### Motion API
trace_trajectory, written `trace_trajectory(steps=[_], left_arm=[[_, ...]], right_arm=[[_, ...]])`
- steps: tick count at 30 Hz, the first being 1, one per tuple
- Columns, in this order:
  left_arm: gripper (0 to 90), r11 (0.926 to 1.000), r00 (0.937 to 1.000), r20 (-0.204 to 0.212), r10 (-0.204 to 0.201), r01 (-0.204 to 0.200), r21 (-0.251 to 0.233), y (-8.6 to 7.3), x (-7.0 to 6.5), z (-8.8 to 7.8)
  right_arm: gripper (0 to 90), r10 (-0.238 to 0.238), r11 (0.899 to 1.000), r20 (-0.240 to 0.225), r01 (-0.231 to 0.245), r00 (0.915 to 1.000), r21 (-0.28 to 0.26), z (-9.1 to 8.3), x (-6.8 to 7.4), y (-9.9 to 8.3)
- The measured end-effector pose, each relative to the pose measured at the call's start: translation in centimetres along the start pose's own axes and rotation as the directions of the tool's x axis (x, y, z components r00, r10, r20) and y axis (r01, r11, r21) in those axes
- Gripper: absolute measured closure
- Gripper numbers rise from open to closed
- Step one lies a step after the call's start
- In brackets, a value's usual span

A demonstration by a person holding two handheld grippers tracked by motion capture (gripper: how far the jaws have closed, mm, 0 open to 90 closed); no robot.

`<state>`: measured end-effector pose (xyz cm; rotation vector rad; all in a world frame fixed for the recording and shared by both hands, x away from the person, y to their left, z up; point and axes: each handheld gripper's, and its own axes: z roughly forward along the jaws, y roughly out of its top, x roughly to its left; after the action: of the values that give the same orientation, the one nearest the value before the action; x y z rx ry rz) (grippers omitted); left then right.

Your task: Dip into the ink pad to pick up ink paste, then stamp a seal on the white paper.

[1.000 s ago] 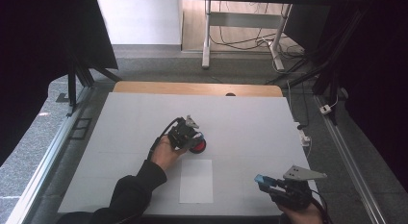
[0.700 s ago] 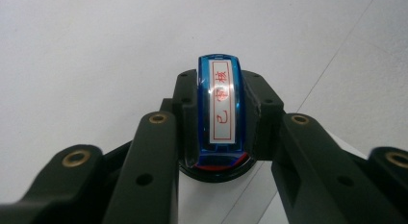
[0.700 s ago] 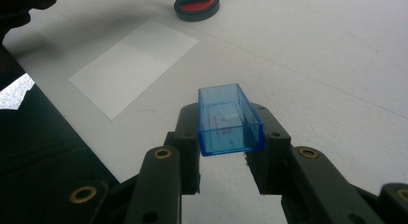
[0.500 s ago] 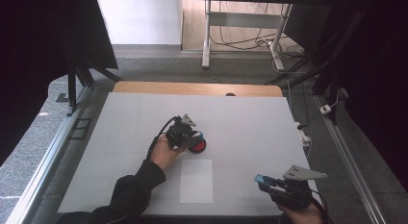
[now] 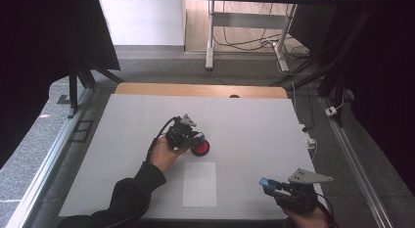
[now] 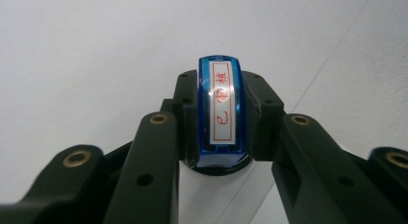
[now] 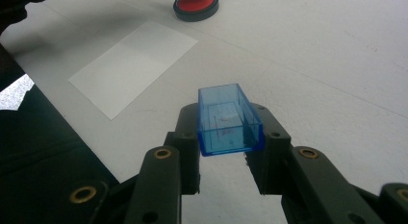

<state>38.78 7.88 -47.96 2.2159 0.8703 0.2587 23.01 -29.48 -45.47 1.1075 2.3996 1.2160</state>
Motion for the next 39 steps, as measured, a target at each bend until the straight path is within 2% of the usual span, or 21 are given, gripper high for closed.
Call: trace_trajectory(steps=[9, 20, 29, 39], left_arm=[[70.3, 0.9991, 0.9996, 0.017, 0.023, -0.022, -0.037, -0.1, -0.4, -1.8], [70.2, 0.9959, 0.9969, 0.032, 0.072, -0.070, -0.057, -0.1, -1.4, -3.3], [70.2, 0.9941, 0.9948, 0.048, 0.089, -0.086, -0.066, -0.4, -2.1, -4.2], [70.2, 0.9961, 0.9927, 0.106, 0.057, -0.049, -0.073, -0.2, -2.7, -5.4]], right_arm=[[67.8, 0.005, 1.000, 0.002, -0.005, 1.0000, 0.000, 0.0, 0.0, 0.0], [67.8, 0.004, 1.000, 0.000, -0.004, 1.0000, -0.001, 0.0, 0.0, 0.0], [67.8, -0.003, 1.000, -0.001, 0.003, 1.0000, 0.002, 0.0, 0.1, 0.0], [67.8, -0.007, 1.000, -0.004, 0.007, 1.0000, 0.002, 0.0, 0.1, 0.0]])
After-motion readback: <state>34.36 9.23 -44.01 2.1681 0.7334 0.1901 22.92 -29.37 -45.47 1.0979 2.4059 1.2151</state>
